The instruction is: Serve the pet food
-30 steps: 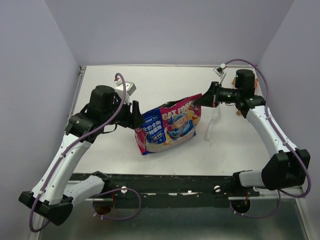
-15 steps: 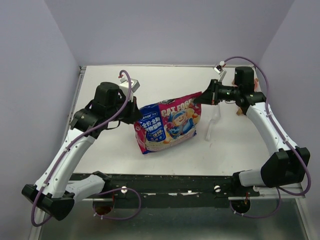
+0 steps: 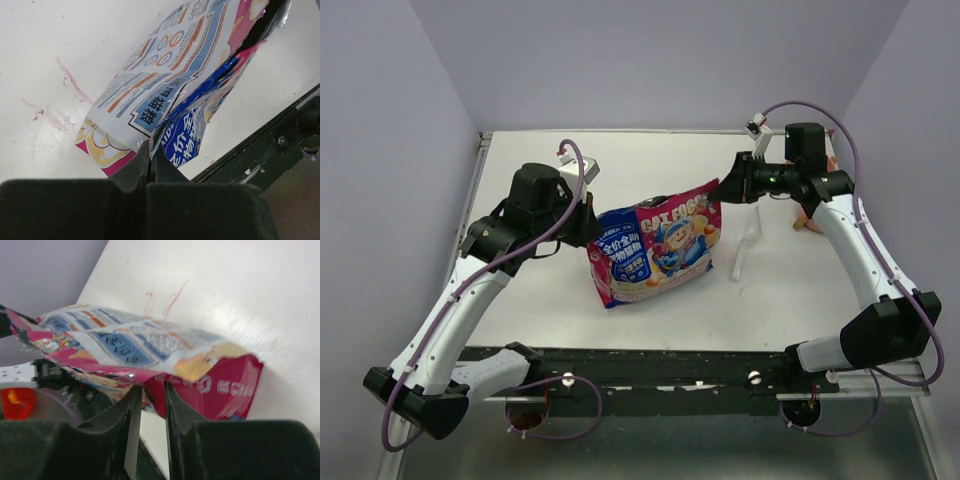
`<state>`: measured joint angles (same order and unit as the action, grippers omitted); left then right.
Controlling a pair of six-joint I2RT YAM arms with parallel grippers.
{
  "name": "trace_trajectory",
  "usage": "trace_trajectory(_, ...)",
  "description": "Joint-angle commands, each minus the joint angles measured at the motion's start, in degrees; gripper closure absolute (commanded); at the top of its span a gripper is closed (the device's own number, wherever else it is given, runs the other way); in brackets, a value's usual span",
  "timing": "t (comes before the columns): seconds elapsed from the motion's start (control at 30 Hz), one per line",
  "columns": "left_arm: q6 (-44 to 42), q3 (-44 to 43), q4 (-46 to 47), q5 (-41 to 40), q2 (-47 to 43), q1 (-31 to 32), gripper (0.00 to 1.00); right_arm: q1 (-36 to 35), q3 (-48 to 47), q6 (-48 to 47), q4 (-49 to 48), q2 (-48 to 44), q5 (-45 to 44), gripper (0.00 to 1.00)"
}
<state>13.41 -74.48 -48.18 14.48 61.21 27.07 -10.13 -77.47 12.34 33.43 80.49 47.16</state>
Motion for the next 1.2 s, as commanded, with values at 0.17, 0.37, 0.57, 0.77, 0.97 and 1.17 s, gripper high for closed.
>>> trace_trajectory(0.17,0.0,-3.0,-1.5,-1.6,-1.7,-1.7,1.00,-9.4,-16.6,-15.6,5.4,5.1,-16.1,0.31)
trace_trajectory(0.37,1.6,-2.6,-1.3,-1.6,-2.3,-1.7,1.00,-19.6,-26.8,-24.1,12.0,7.1,-19.3,0.07)
trace_trajectory(0.57,2.2,-1.9,-0.6,-0.7,-2.9,-1.7,1.00,-32.7,-34.5,-37.4,19.6,11.5,-20.2,0.07)
trace_trajectory(0.77,1.4,-1.9,-0.9,-0.3,-3.4,-1.7,1.00,-36.8,-37.7,-45.3,21.7,17.3,-18.9,0.09)
trace_trajectory(0.97,1.3,-1.0,-0.4,1.7,-4.4,-1.7,1.00,-37.7,-38.1,-48.0,21.0,20.1,-19.6,0.11)
trace_trajectory(1.17,0.1,-1.3,-0.7,2.0,-4.6,-1.7,1.00,-39.9,-37.9,-50.4,22.6,20.9,-24.9,0.17)
